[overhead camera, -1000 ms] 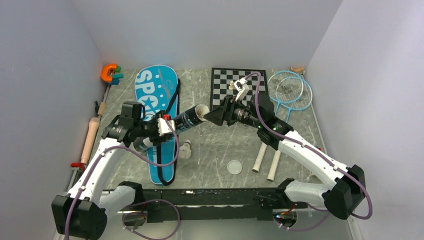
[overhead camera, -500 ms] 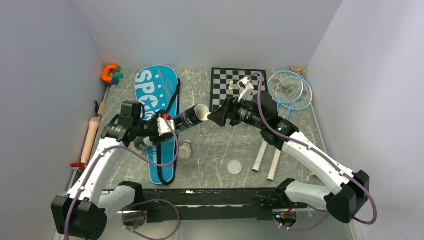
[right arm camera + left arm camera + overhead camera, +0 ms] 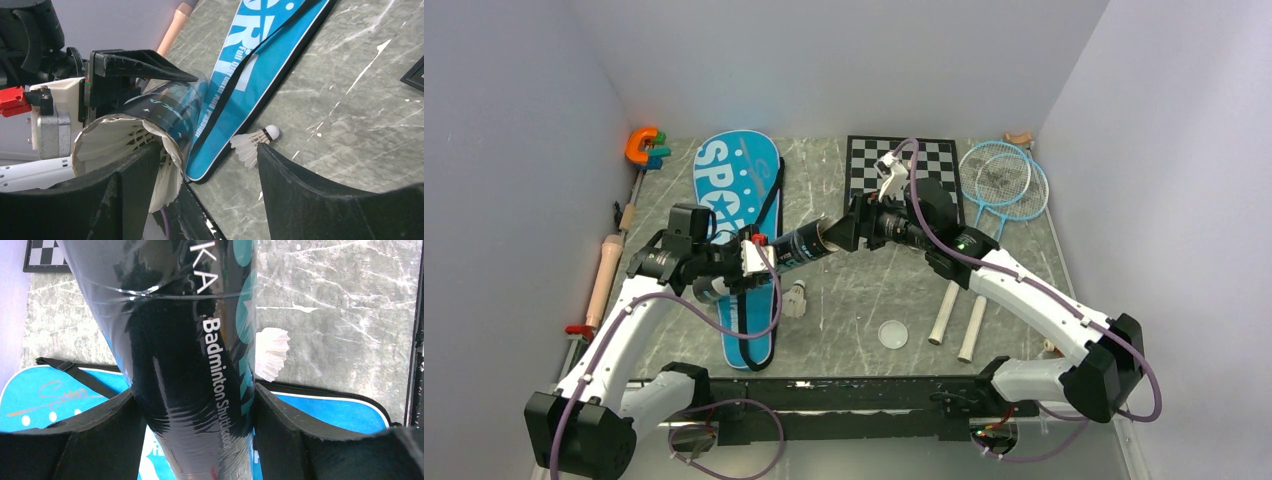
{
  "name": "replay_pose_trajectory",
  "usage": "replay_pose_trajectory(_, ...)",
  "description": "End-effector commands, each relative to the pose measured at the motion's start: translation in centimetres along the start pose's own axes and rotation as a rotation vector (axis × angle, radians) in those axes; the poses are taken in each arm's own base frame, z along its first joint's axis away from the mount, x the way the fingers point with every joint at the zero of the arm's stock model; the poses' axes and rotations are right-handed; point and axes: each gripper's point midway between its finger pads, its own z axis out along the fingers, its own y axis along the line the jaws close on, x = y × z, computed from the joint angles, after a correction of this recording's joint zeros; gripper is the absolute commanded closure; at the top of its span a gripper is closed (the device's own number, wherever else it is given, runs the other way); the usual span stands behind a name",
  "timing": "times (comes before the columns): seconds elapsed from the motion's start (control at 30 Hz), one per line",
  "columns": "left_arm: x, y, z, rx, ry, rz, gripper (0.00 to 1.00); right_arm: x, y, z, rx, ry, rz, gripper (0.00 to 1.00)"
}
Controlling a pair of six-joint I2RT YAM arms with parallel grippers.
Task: Pack up the badminton gear
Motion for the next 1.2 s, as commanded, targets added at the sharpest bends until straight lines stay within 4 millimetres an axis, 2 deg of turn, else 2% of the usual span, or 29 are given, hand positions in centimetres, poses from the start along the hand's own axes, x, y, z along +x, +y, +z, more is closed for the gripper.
replay_pose_trajectory(0.0, -2.1, 1.5, -0.5, -0.041, -0.052, 0.062, 1.0, -2.6, 2.5, -0.8, -0.063, -0.061, -0.043, 0.24)
replay_pose_trajectory(0.2, 1.6, 2.2, -0.4, -0.087, 0.063, -0.083, 1.0, -4.9, 2.0, -5.2, 0.003, -0.154, -0.084, 0.08)
replay_pose_trajectory(0.3, 3.1, 2.6, -0.8, -0.077, 0.108, -0.196, 1.0, -4.6, 1.2, -6.4, 0.041, -0.166, -0.093, 0.04)
replay_pose_trajectory(0.4, 4.4, 3.7, -1.6, -0.104, 0.142, -0.304, 1.0, -3.3, -0.1, -6.4, 0.077, -0.139, -0.101, 0.03)
replay_pose_trajectory(0.57, 5.6, 4.9, -2.6, -0.163, 0.166, -0.358, 1.0, 2.0, -3.2, -3.7, 0.203, -0.004, -0.184, 0.04)
replay_pose_trajectory(0.67, 5.9, 4.7, -3.0, -0.17, 0.177, -0.372, 1.0, 5.8, -4.0, -1.2, 0.265, 0.1, -0.262, 0.05)
replay_pose_trajectory(0.87, 7.5, 4.1, -3.9, -0.154, 0.184, -0.457, 1.0, 11.0, -2.5, 2.4, 0.236, 0.19, -0.402, 0.04)
replay_pose_trajectory(1.0, 8.2, 3.9, -4.0, -0.14, 0.182, -0.476, 1.0, 13.5, -1.6, 4.4, 0.22, 0.223, -0.508, 0.03)
replay_pose_trajectory(1.17, 8.4, 3.5, -3.9, -0.125, 0.186, -0.457, 0.99, 16.2, -1.3, 6.9, 0.198, 0.274, -0.579, 0.06)
